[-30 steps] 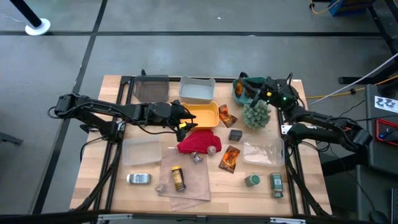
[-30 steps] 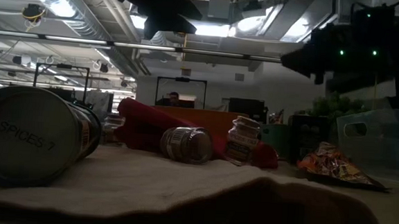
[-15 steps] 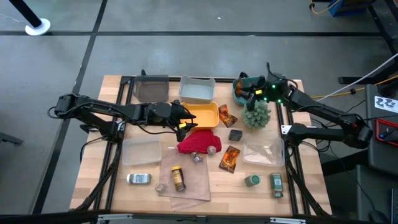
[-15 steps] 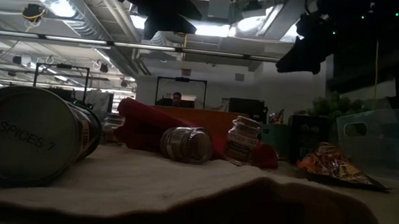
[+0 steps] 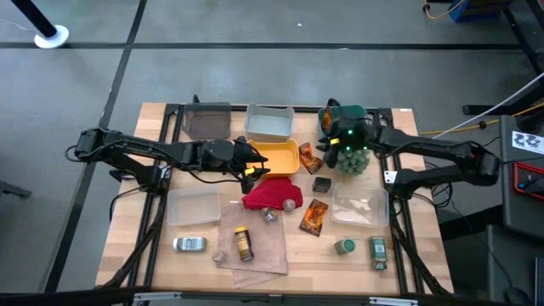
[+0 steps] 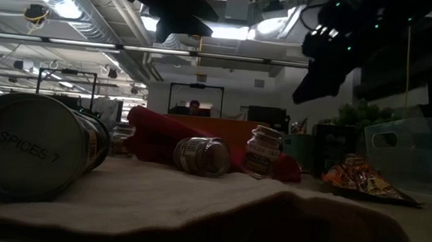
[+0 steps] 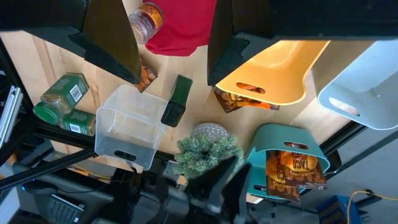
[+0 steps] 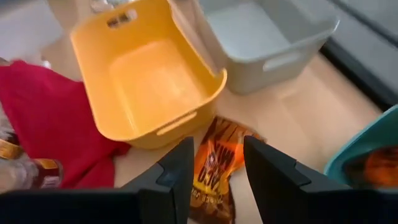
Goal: Sort spices by type
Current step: Put the brown seasoning pack into the green bin
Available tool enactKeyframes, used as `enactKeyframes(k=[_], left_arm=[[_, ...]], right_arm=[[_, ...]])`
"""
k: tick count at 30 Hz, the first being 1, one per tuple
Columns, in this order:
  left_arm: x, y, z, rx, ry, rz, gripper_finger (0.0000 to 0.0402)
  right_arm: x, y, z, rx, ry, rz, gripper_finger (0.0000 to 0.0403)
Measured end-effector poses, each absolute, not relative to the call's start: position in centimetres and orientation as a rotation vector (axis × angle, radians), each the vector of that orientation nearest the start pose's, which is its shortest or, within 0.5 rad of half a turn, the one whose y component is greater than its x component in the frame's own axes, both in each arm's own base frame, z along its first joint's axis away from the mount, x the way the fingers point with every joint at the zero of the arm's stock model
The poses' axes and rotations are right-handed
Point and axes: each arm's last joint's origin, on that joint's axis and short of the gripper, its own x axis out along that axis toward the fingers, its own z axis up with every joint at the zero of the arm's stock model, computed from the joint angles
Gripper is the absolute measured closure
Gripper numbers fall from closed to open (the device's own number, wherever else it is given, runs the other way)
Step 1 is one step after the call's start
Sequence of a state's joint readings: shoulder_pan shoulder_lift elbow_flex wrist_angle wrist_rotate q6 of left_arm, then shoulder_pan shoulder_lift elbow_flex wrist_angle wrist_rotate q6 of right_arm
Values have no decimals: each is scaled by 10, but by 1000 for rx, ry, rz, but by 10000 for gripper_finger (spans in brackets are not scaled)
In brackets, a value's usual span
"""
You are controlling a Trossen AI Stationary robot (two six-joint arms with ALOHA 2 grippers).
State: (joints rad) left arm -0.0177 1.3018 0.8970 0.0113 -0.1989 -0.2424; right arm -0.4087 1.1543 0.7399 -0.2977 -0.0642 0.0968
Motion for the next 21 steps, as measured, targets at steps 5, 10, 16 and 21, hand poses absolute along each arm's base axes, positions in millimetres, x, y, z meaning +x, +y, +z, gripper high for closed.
enactKeyframes(k=[5,10,16,21], left_arm=[[288,1,280,-196,368,225,233],[288,1,280,-196,368,225,233],[288,1,280,-196,368,225,233],[288,1,280,-196,368,225,233]], right_arm=[[228,-92,219,314,757,-391,262],[235,-95,202,338,830,-395,262],[239,-97,191,346,872,-394,262],[241,-96,190,337,874,-386,262]])
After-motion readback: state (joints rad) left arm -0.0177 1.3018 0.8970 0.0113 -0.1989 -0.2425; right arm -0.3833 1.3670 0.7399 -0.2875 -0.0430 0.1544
